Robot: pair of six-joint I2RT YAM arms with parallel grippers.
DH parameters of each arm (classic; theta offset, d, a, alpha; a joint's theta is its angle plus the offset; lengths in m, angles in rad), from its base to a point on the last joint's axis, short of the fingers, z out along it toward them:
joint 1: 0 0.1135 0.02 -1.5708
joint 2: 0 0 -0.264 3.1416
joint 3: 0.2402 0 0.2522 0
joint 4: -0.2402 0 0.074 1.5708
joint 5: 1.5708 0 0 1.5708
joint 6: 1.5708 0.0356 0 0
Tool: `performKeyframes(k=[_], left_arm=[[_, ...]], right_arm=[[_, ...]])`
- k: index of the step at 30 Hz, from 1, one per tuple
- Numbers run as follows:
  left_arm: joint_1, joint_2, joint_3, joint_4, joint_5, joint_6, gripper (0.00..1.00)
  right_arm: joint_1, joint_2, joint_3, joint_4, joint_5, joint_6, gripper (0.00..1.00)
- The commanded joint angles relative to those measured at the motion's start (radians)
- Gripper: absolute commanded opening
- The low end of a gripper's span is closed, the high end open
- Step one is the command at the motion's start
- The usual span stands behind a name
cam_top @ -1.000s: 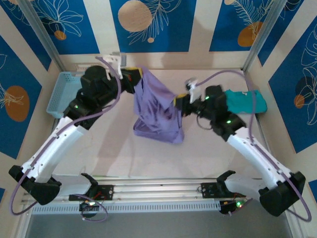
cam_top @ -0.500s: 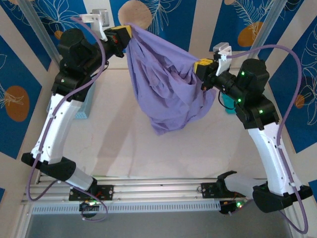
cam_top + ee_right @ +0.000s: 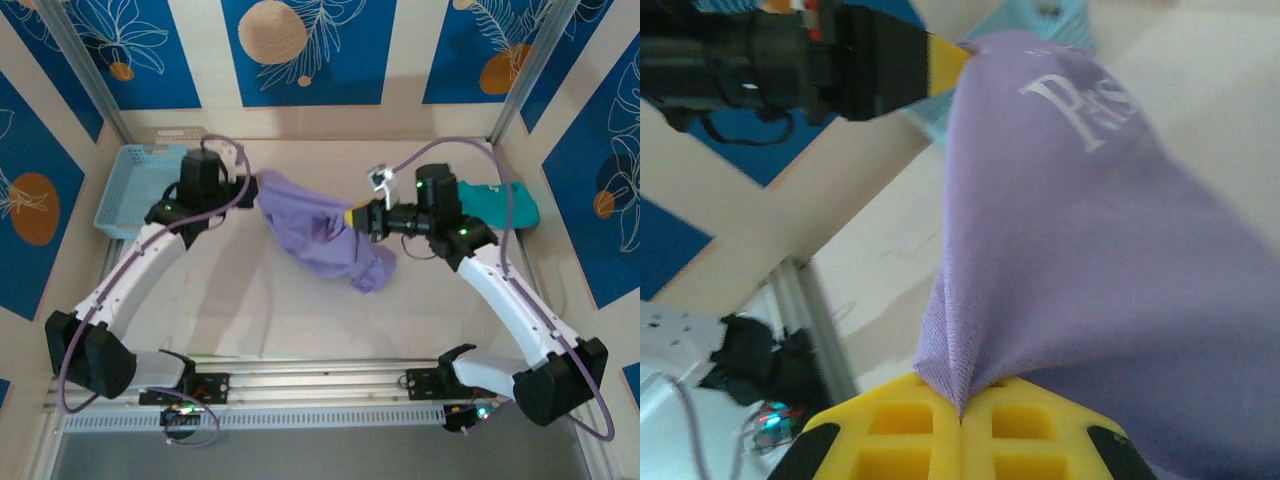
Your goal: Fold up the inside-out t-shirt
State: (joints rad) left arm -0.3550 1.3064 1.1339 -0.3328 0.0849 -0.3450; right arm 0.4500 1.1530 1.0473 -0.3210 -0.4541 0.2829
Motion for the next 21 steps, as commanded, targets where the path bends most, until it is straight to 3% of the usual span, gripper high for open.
performKeyframes(k=[1,4,6,11,16,21], left_arm=[[0.012,-0.042,-0.151,0.056,-0.107,0.018,0.0],[0.012,-0.028,-0.229,0.093,-0.1,0.009,0.03],[0.011,-0.025,-0.256,0.112,-0.1,0.007,0.12],[-0.035,-0.084,-0.321,0.153,-0.12,0.041,0.42],[-0.2,-0.204,-0.395,0.232,-0.175,0.13,0.57],[-0.389,-0.177,-0.415,0.337,-0.054,0.159,0.61]], right_arm=[[0.062,0.028,-0.081,0.129,-0.059,0.172,0.0],[0.061,0.085,-0.104,0.099,-0.008,0.206,0.0],[0.057,0.113,-0.101,0.055,0.038,0.182,0.0],[0.022,0.165,-0.07,-0.002,0.044,0.116,0.0],[-0.002,0.197,-0.035,-0.03,0.011,0.083,0.0],[-0.025,0.214,-0.017,-0.031,-0.016,0.078,0.0]])
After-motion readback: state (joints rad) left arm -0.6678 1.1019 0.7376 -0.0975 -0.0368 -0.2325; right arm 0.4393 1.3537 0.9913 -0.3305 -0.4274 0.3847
